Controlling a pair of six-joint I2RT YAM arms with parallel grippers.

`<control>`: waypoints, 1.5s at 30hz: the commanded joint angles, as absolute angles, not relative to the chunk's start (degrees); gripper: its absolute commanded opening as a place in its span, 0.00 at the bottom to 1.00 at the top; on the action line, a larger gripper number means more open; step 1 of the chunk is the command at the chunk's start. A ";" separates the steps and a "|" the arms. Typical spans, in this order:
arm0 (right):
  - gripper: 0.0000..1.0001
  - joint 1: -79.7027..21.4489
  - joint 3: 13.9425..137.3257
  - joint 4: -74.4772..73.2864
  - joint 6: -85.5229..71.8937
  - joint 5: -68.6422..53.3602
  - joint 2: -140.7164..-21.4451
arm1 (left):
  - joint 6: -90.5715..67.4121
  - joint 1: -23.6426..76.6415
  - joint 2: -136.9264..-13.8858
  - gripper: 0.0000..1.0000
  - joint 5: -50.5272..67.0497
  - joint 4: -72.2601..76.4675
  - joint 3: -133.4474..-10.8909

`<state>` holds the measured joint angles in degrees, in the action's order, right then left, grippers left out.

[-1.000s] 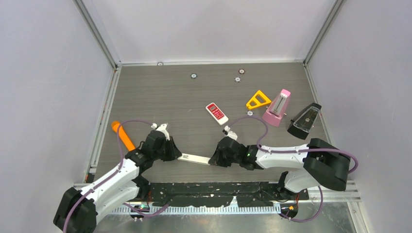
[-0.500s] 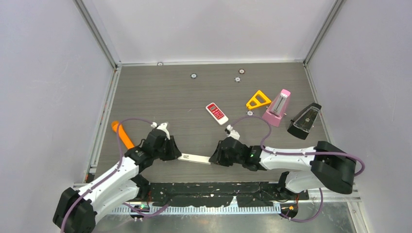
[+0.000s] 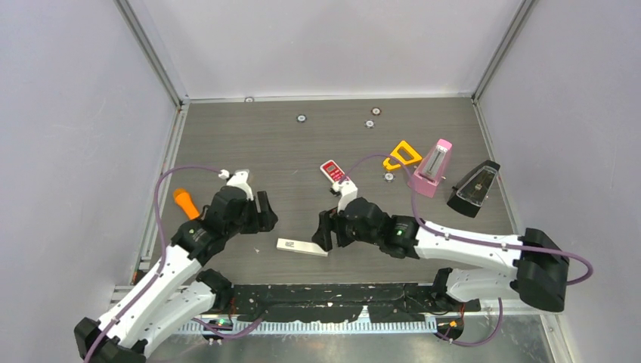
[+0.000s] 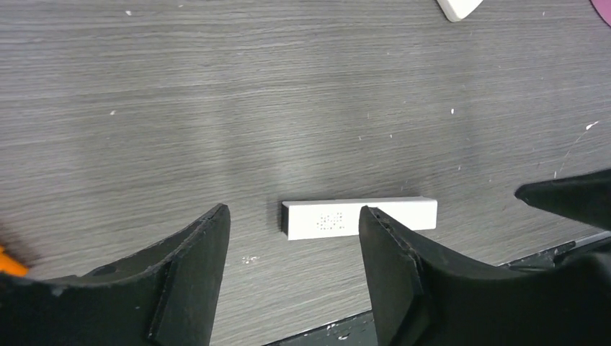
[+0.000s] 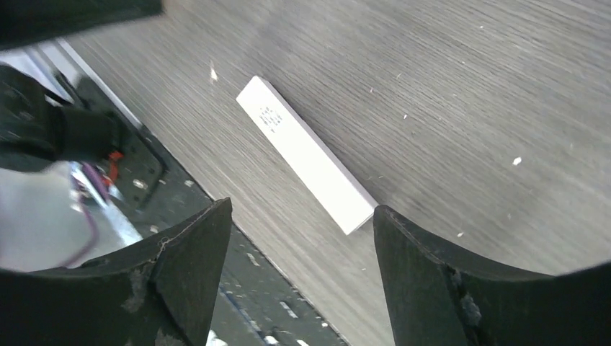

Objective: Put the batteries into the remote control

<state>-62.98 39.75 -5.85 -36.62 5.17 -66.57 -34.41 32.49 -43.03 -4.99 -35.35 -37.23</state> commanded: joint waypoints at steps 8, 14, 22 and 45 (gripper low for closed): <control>0.80 -65.71 50.03 -10.33 -1.80 -1.10 -86.07 | -34.71 32.17 -26.33 0.77 -12.28 -46.52 -41.33; 0.77 -66.34 52.94 -11.09 2.49 -2.35 -91.81 | -34.85 32.16 -22.64 0.79 -12.51 -48.61 -42.16; 0.47 -68.45 54.55 -11.09 4.15 2.76 -97.53 | -34.52 32.12 -21.49 0.80 -12.40 -50.47 -43.01; 0.19 -52.91 67.12 -9.11 -3.57 15.04 -104.79 | -38.65 32.16 -26.89 1.00 -5.46 -60.41 -46.91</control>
